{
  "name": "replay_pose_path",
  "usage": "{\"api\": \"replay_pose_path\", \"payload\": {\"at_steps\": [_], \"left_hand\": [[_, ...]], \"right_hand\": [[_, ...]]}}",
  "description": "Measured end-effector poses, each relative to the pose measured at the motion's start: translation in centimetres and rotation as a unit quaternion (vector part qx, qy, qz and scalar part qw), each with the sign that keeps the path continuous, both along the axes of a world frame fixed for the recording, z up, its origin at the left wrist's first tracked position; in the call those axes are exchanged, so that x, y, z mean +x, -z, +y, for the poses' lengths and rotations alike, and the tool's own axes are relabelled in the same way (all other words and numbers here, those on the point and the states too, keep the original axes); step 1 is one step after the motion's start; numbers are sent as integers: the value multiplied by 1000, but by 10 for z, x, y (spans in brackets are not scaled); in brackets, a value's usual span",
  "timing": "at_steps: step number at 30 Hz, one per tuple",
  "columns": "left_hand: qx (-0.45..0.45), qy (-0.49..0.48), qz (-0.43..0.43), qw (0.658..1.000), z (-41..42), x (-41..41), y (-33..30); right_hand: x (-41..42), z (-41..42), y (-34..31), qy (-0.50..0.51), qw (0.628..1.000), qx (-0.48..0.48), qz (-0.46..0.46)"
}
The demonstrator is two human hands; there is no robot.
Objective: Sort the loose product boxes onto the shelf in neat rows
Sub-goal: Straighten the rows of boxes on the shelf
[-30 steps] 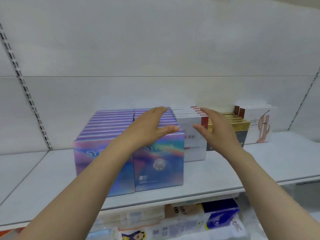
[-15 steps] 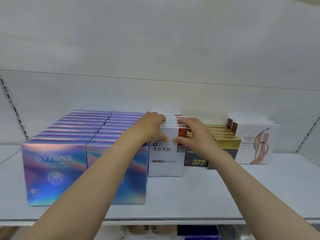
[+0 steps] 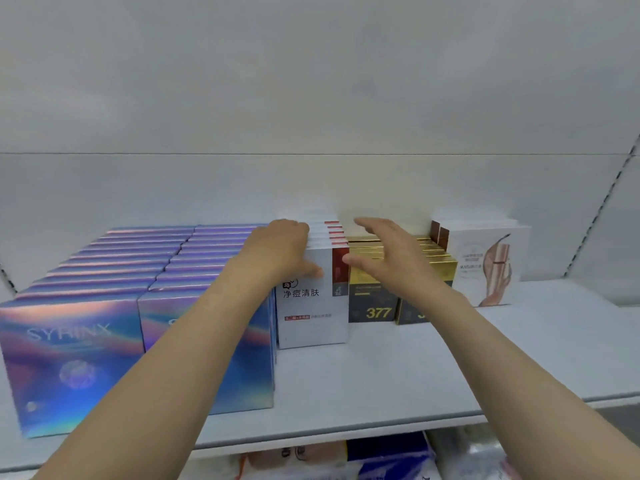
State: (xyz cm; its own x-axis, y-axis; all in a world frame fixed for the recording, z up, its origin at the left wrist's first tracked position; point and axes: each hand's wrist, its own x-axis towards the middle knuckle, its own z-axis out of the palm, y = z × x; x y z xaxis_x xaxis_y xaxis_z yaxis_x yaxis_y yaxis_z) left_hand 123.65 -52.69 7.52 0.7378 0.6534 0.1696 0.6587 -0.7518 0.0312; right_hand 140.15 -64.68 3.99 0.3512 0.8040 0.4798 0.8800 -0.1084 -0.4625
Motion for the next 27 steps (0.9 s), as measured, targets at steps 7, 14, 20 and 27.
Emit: {"api": "replay_pose_path", "payload": {"at_steps": [7,14,20,27], "left_hand": [[-47,141,-91,985,-38,38,4],[30,118,-7,993,-46,93,17],[6,54,53,997,-55,126,14],[-120,48,-85,988,-73,142,22]], "right_hand": [[60,-57,11,117,993,-11,25],[98,-65,34,83,993,-65,-54],[122,-60,40,19,990,-81,-116],[148,-56,44,-42,987,-65,-141]]}}
